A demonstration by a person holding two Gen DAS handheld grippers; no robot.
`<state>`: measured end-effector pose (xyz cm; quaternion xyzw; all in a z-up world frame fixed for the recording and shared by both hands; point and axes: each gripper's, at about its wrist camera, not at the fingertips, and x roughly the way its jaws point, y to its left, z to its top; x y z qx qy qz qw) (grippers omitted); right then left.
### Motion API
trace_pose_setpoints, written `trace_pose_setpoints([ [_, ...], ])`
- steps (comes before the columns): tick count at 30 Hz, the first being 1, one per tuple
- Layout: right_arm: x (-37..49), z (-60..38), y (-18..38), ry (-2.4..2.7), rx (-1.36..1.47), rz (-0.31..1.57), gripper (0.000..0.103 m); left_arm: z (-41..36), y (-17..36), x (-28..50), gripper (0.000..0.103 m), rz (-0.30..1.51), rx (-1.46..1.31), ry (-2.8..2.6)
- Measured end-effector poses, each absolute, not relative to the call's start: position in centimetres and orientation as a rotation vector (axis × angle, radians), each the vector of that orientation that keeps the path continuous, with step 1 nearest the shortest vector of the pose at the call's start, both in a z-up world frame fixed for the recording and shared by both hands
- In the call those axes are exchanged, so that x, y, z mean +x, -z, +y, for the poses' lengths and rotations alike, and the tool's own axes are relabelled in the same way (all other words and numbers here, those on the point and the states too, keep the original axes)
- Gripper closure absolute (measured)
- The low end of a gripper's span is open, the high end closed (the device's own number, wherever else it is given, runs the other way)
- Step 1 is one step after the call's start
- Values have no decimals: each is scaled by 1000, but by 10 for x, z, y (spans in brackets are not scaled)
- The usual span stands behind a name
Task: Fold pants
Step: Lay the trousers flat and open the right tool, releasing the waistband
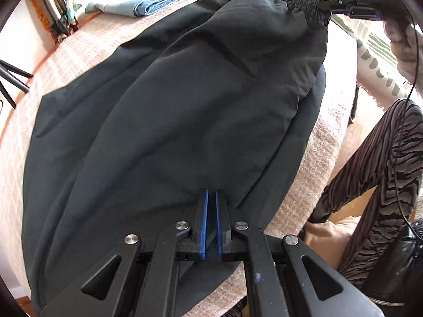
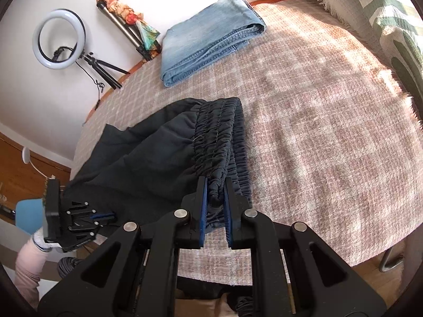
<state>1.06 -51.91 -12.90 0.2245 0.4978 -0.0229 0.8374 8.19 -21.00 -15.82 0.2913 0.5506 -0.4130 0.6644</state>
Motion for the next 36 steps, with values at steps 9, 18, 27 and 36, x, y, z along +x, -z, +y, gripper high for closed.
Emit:
trace_pose_setpoints([
  [9,3,-416,80,-43,-49,916,75,-123,133,106,100,1231,534,786],
  [18,38,-234,134,-574,-335,1017,75,-38,147,123,100,1324,289,659],
  [27,74,-153,180,-693,-535,1115,61,-30,156,117,100,1346,274,691],
  [36,83,-152,190,-694,-517,1137,67,-30,154,107,100,1260,378,755],
])
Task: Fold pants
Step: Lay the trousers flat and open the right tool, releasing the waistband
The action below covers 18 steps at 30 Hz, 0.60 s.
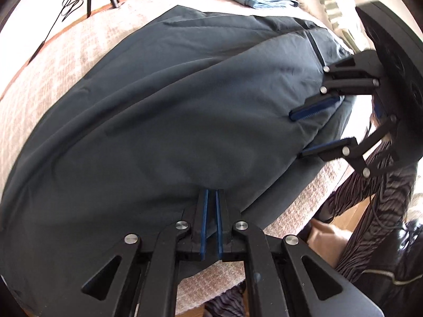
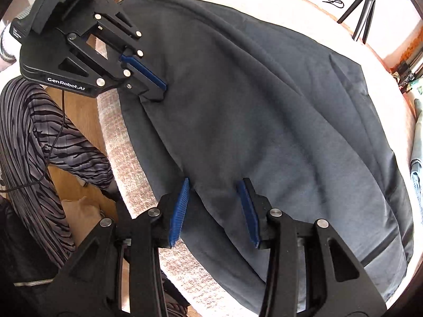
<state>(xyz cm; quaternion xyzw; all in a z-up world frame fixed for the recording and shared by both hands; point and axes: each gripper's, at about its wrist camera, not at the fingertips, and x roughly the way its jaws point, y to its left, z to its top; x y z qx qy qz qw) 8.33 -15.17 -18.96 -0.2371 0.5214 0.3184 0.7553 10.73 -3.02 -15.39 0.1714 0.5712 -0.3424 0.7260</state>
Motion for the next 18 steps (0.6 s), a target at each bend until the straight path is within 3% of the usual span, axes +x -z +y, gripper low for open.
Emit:
trace_pose_setpoints([
  [1,81,-150,190,-692,-539,1131,73,-29,152,107,100,1263,377,752],
  [2,80,-150,188,-695,-538,1133,91,-29,151,108,100,1268,372,749],
  [3,81,-151,186,-700,-519,1139,97,-28,150,107,100,1269,372,744],
  [18,49,-143,176,-800,-524,1162,99,-40,134,100,100,1247,347,795],
])
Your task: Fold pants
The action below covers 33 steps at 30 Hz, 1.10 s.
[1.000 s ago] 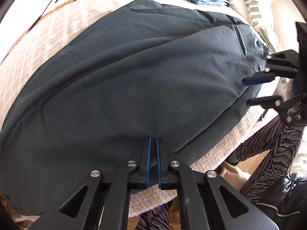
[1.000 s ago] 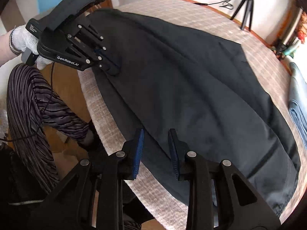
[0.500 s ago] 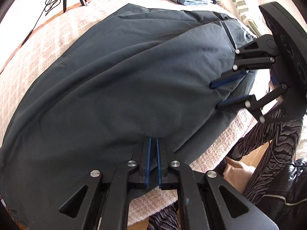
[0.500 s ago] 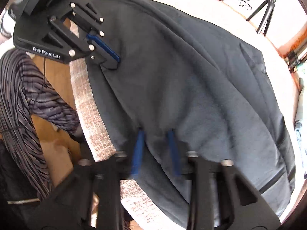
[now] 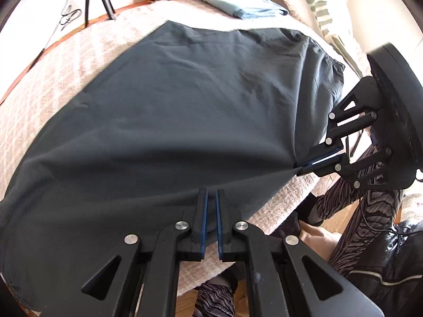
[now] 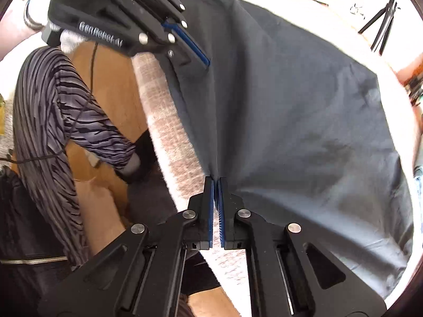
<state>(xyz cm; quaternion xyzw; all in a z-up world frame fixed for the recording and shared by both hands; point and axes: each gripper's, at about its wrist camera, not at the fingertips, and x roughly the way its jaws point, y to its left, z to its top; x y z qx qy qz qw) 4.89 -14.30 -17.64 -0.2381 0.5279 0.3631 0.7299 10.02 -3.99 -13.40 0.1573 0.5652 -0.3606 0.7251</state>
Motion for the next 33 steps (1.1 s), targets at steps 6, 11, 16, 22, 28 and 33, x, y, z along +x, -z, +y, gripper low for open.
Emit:
trace_pose_setpoints([
  [6,88,-185,134,-762,-308,1086,83,-47,147,96,100,1279,399,802],
  [11,178,-231,118,-546,-128,989,26,-43,146,99,100,1303,367,799],
  [16,281,-259,143,-411,21,1068,26,-42,145,98,100,1303,369,793],
  [22,302,-239,167,-524,89,1128,75,-40,140,99,100,1300,364,783],
  [28,300,-219,161,-368,-119,1044,99,-41,142,94,100,1281,366,778],
  [33,302,-220,170,-398,-105,1088,98,-33,140,88,100,1266,311,768],
])
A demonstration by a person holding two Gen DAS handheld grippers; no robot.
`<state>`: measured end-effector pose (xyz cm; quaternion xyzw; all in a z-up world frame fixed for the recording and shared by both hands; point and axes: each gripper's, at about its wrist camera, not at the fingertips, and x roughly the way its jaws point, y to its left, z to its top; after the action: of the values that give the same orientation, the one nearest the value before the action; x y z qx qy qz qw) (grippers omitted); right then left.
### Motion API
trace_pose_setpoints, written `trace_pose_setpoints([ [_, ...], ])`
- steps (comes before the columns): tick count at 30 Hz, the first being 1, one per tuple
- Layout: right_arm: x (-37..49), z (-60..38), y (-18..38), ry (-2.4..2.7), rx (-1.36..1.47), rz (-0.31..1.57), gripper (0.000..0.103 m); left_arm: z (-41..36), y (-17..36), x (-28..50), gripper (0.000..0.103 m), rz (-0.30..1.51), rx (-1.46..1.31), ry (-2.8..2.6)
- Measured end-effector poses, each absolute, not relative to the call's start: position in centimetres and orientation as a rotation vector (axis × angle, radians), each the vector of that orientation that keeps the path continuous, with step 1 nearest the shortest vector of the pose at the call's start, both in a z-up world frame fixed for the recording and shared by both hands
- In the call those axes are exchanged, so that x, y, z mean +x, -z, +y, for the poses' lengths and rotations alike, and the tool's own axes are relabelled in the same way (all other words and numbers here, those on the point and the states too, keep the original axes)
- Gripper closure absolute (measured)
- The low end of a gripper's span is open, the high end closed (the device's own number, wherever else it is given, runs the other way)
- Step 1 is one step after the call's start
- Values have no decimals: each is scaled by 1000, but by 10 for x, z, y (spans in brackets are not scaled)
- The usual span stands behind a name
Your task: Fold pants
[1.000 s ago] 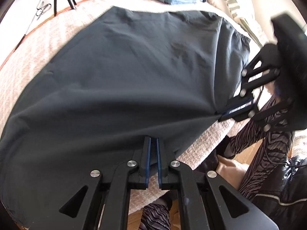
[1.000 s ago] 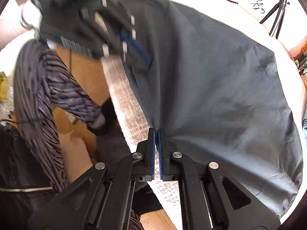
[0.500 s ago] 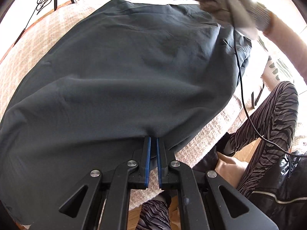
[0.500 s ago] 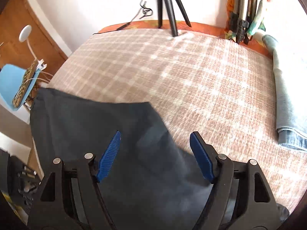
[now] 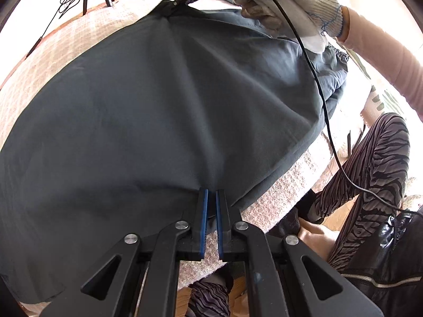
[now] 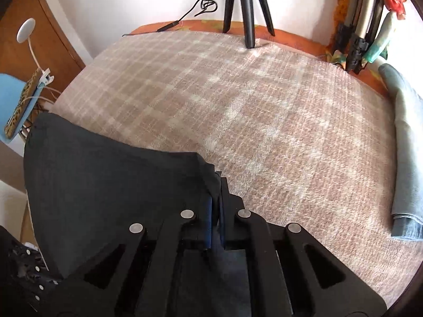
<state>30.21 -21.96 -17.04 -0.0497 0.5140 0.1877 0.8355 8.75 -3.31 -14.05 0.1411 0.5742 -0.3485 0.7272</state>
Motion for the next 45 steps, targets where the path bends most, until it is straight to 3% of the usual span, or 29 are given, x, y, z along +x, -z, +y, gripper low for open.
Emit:
trace_pose_setpoints([
  [1,300,-220,169,-390,-107,1079,98,-31,141,88,100,1267,295,769],
  [4,291,-228,155,-341,-92,1040,83,-25,141,90,100,1270,250,764],
  [6,277,-231,138,-312,-98,986,63,-18,139,90,100,1259,233,741],
  [8,259,-230,119,-311,-110,930,50,-7,132,89,100,1230,217,700],
  [13,214,-216,90,-356,-97,858,43,54,110,93,100,1183,22,584],
  [15,198,-206,88,-390,-43,854,32,89,106,96,100,1175,-25,491],
  [20,175,-139,104,-632,58,942,31,169,105,99,100,1144,-109,337],
  [30,181,3,135,-813,-16,999,31,273,112,92,100,1018,-7,146],
  [45,200,104,163,-890,-94,1050,31,412,141,109,100,1028,-341,-134],
])
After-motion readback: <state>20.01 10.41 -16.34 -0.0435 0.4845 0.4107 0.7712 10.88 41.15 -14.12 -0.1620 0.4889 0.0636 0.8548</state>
